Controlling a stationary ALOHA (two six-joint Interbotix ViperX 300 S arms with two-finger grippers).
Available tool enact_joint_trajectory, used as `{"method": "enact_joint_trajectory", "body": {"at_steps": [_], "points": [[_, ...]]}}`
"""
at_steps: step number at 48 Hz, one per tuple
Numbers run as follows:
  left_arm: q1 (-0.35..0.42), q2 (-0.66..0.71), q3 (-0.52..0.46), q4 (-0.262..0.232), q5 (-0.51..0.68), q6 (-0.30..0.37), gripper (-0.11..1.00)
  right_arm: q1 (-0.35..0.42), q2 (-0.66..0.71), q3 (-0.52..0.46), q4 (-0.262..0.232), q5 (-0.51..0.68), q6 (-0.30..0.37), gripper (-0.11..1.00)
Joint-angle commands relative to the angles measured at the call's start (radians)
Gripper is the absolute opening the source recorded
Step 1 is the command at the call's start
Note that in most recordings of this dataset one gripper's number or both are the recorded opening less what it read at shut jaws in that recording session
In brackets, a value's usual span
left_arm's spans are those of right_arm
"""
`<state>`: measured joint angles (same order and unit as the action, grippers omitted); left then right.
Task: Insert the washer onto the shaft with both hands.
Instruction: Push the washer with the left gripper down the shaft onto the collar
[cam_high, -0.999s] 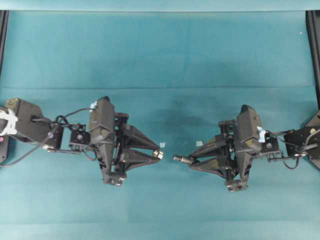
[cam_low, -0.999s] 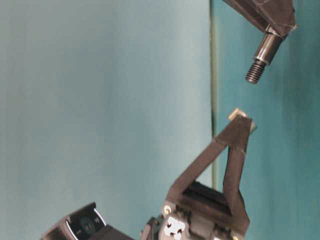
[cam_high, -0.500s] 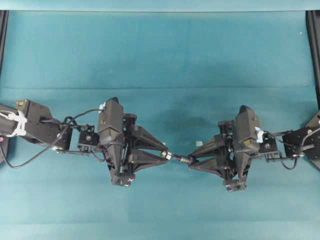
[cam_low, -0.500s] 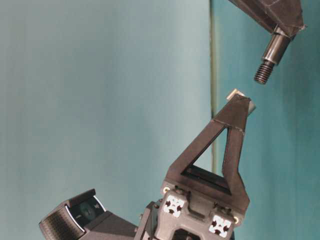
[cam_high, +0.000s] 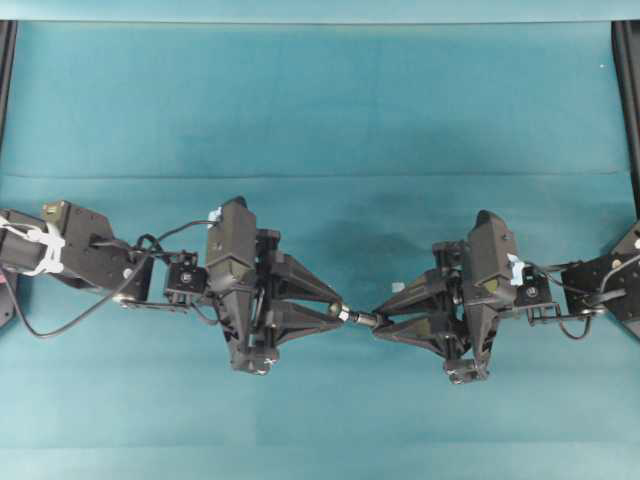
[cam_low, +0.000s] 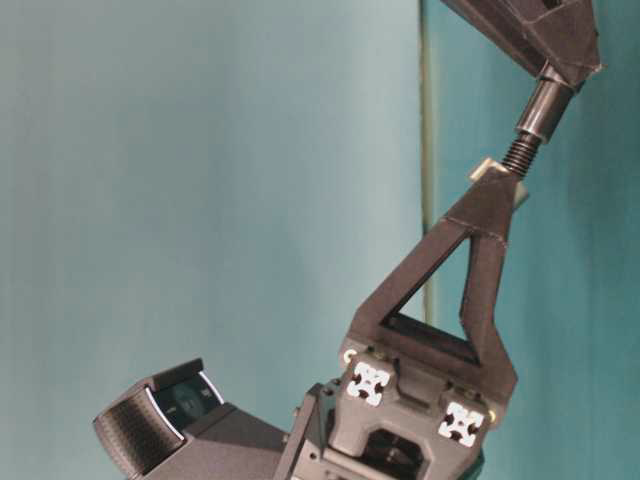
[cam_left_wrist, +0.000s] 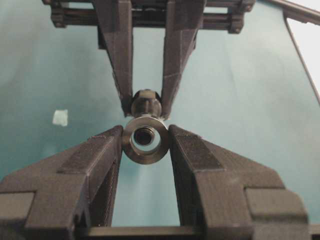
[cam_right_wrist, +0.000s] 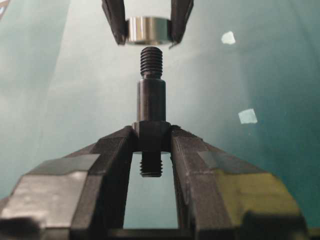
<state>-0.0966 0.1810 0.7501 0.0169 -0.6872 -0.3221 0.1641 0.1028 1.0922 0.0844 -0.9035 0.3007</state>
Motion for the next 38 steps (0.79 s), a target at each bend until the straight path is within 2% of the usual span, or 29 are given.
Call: {"method": "enact_joint_trajectory", "body": {"at_steps": [1, 20, 38], "points": [[0.0, -0.002, -0.014, 0.002, -0.005, 0.0, 0.37, 0.003, -0.005, -0.011, 0.002, -0.014, 0.008, 0.0], [-0.002, 0.005, -0.015, 0.002, -0.005, 0.0, 0.37, 0.003, -0.003, -0.015, 0.002, -0.025, 0.008, 0.0], [-0.006, 0.037, -0.06, 0.002, -0.005, 0.0, 0.37, 0.003, -0.002, -0.023, 0.002, -0.025, 0.008, 0.0]]}}
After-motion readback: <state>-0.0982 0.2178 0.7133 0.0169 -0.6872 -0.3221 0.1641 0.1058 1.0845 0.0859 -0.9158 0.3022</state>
